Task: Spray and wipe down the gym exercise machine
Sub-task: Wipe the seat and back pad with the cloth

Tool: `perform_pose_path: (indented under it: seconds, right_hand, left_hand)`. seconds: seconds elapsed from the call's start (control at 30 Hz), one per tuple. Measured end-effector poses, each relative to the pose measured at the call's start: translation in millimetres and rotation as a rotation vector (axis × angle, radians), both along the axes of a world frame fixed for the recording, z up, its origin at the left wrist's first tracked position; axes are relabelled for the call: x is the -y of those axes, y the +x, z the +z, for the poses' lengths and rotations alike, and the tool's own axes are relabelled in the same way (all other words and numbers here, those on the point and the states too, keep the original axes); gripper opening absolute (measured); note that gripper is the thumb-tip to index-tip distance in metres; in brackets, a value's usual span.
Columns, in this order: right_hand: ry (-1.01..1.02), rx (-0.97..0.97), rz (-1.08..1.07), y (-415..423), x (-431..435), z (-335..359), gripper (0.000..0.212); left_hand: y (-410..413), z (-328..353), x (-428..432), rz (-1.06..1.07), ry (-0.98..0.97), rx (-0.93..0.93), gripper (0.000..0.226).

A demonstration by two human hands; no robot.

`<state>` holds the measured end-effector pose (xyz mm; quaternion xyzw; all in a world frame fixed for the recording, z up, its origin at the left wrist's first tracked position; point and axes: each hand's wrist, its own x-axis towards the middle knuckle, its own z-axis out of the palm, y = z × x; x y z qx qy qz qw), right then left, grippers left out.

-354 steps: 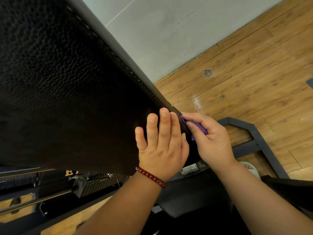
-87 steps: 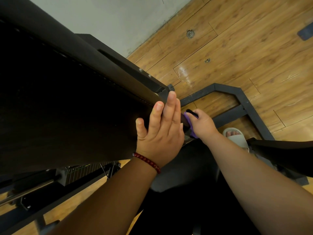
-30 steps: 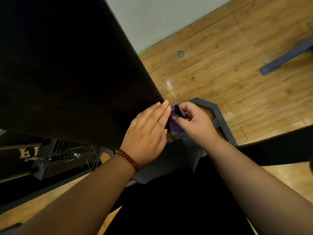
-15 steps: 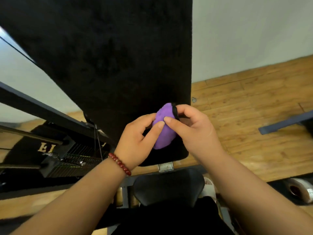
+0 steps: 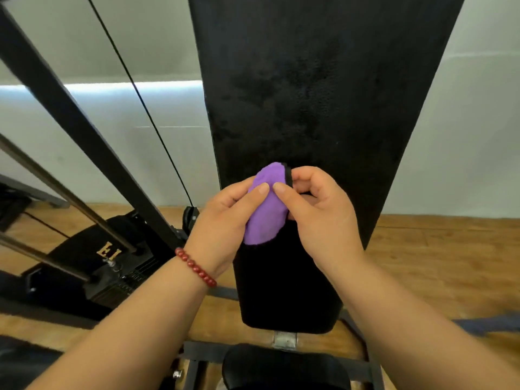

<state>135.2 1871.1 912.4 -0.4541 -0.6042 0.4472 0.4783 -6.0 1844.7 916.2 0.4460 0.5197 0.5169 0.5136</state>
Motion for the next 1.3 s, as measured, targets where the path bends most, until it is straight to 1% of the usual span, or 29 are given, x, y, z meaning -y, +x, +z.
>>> perform_pose_path:
  seconds: [0.13,0.2,0.27,0.4,0.5,0.6,0.7,0.77,0.87,0.9,0.97,1.07,1.13,1.2,1.3]
  right_hand:
    - [0.188,0.052,-0.034,-18,-11,34,0.017]
    - [0.259,0.045,-0.037,-26,-19,52,0.019]
    - [0.293,0.036,-0.038,-34,-28,68,0.020]
    - [0.352,0.016,-0.026,-50,-40,88,0.017]
    - [0.448,0.026,-0.018,-58,-45,102,0.017]
    - [0.601,0.143,-0.053,-58,-55,120,0.019]
    - [0.856,0.333,-0.179,-56,-75,140,0.021]
    - [1.033,0.453,-0.273,-58,-92,152,0.026]
    - [1.220,0.606,-0.397,-65,-114,161,0.032]
    - [1.265,0.636,-0.427,-68,-120,160,0.033]
    - [1.331,0.667,-0.479,-71,-127,155,0.034]
    - [1.356,0.682,-0.499,-72,-131,152,0.033]
    - [1.362,0.696,-0.508,-72,-131,152,0.032]
    - [1.363,0.711,-0.520,-73,-130,153,0.031]
    - [1.362,0.730,-0.536,-74,-130,152,0.032]
  left_hand:
    - [-13,29,-8,0.118,0.077,0.111,0.056]
    - [-21,45,-12,0.180,0.116,0.123,0.060]
    - [-30,58,-18,0.226,0.144,0.127,0.060]
    - [-44,74,-30,0.306,0.201,0.148,0.039]
    - [-49,87,-42,0.384,0.268,0.174,0.030]
    - [-56,108,-57,0.459,0.352,0.165,0.024]
    - [-65,130,-77,0.528,0.409,0.115,0.012]
    - [-70,145,-91,0.555,0.426,0.066,0.010]
    - [-74,161,-112,0.535,0.428,0.007,0.008]
    - [-74,164,-119,0.503,0.422,0.021,0.009]
    - [-72,169,-129,0.412,0.409,0.088,0.018]
    - [-71,171,-137,0.383,0.338,0.217,0.032]
    - [-73,169,-140,0.355,0.290,0.288,0.037]
    - [-72,170,-140,0.297,0.272,0.342,0.037]
    - [-68,169,-137,0.241,0.278,0.355,0.036]
